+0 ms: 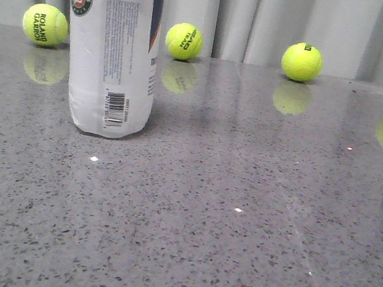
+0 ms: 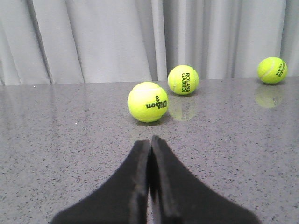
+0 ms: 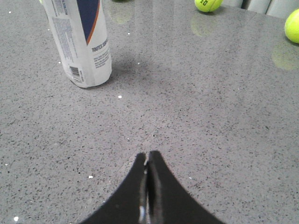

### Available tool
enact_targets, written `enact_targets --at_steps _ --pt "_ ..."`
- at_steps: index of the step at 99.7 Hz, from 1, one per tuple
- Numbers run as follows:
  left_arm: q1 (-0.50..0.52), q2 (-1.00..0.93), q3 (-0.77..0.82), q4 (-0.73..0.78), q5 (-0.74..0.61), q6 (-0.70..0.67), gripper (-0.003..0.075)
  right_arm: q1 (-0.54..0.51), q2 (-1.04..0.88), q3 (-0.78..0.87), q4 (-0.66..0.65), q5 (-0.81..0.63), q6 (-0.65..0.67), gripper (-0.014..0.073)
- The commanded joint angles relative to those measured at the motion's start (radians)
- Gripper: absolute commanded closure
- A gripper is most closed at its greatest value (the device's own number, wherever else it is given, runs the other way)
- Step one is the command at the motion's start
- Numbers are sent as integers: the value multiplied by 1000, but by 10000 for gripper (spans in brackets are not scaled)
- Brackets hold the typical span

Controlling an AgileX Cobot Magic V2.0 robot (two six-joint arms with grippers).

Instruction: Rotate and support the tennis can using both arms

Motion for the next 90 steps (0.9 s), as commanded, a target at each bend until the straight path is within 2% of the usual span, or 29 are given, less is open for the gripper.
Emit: enact_targets --at_steps 1,23,34,47,56,90 --pt "0 -32 44 2 -72 -12 740 -6 0 -27 -4 -79 -3 660" --pt "0 -32 44 2 -72 -12 740 -9 -2 -20 -4 -112 -3 660" --pt "0 -32 44 2 -72 -12 740 -40 -15 27 -4 -256 -3 660" --pt "0 -32 44 2 -72 -12 740 -126 -42 123 -4 -461 -3 660" --pt "0 -32 44 2 -72 -12 740 -199 -82 189 -4 -534 -3 660" --pt "0 -32 44 2 -72 -12 740 -453 -267 363 -56 -562 11 660"
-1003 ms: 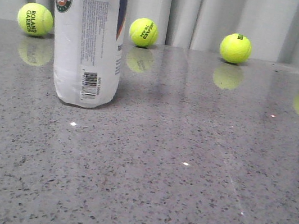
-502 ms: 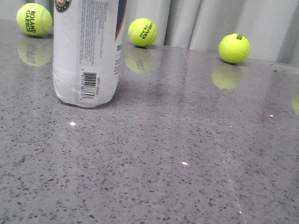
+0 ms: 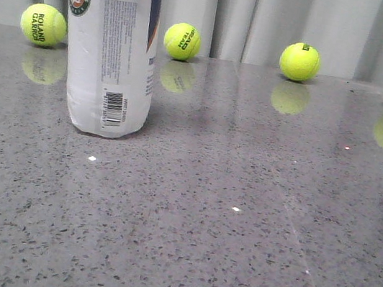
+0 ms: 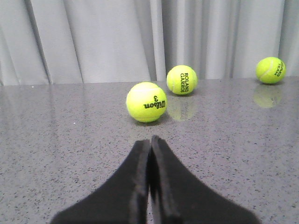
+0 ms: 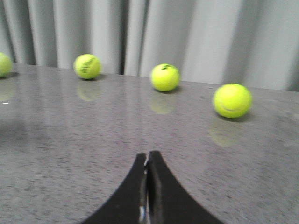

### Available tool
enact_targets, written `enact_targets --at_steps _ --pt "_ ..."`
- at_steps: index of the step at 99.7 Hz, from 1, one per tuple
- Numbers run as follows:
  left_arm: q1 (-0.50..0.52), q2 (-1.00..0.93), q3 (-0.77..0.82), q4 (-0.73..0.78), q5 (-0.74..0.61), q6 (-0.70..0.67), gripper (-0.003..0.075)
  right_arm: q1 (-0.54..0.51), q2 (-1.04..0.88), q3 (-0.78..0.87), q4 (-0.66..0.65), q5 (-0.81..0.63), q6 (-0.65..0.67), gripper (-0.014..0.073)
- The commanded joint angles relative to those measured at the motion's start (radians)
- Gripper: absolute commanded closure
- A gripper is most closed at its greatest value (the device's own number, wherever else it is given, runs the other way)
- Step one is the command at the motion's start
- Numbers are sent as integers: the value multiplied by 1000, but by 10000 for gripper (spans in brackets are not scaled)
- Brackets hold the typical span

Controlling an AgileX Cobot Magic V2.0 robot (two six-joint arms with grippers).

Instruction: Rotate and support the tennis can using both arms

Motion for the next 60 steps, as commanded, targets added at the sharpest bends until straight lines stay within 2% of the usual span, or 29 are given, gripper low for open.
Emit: enact_targets --at_steps 1,24,46,60 --pt "0 -32 44 1 -74 -12 740 -52 -34 8 -18 -92 7 660" --pt "0 -32 44 1 -74 -12 740 -137 -165 105 -18 -89 46 660" --pt "0 -32 44 1 -74 -12 740 -149 -278 114 -32 10 47 660" --pt "0 -32 44 1 -74 -12 740 -149 -281 114 -35 16 47 660"
